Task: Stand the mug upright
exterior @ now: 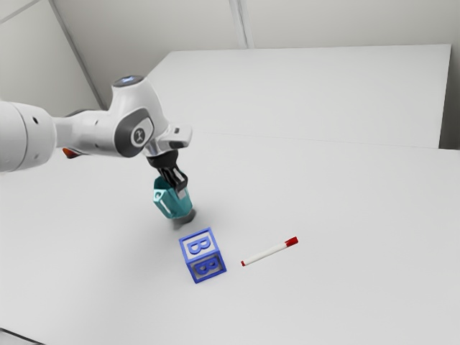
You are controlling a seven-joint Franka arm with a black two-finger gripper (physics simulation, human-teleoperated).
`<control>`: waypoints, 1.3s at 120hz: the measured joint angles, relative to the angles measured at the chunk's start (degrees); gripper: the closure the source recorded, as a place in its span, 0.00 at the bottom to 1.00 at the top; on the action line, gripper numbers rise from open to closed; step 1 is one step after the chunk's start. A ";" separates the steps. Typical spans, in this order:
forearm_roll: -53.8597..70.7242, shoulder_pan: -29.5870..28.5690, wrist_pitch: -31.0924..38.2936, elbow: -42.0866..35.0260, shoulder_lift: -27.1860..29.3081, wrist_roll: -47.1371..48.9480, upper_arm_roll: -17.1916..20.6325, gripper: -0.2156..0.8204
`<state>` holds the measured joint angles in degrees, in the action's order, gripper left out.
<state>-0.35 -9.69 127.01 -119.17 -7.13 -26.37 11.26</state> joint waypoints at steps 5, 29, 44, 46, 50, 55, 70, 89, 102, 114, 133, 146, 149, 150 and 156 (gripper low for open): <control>0.10 -0.01 0.33 -0.40 0.01 0.83 0.00 0.97; 0.29 0.00 1.29 -1.16 -0.38 4.11 0.00 0.97; 0.33 0.00 1.58 -1.19 -0.75 5.67 0.00 0.97; 0.33 0.00 1.60 -1.21 -0.78 5.86 0.00 0.96; 0.29 0.00 1.64 -1.30 -0.83 6.18 0.00 0.94; 0.20 -0.04 1.66 -1.57 -0.90 6.54 -0.01 0.90; 0.04 -0.08 1.70 -1.88 -0.88 7.45 -0.01 0.78; -0.04 -0.07 1.72 -1.96 -0.14 8.37 0.11 0.68; -0.07 -0.02 1.42 -2.14 1.54 8.85 0.72 0.55; -0.08 0.11 0.11 -2.09 4.07 9.21 0.96 0.42; -0.09 -0.57 -5.53 2.00 7.87 9.77 2.04 0.31; -0.09 -0.48 -10.35 6.74 9.32 10.41 2.40 0.27; -0.09 -0.33 -11.38 8.11 9.32 10.59 2.42 0.26; -0.09 -0.28 -11.71 8.55 9.32 10.65 2.43 0.26; -0.08 0.45 -14.04 11.76 9.32 11.00 2.02 0.25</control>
<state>-0.43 -9.23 112.97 -107.42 2.19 -15.37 13.28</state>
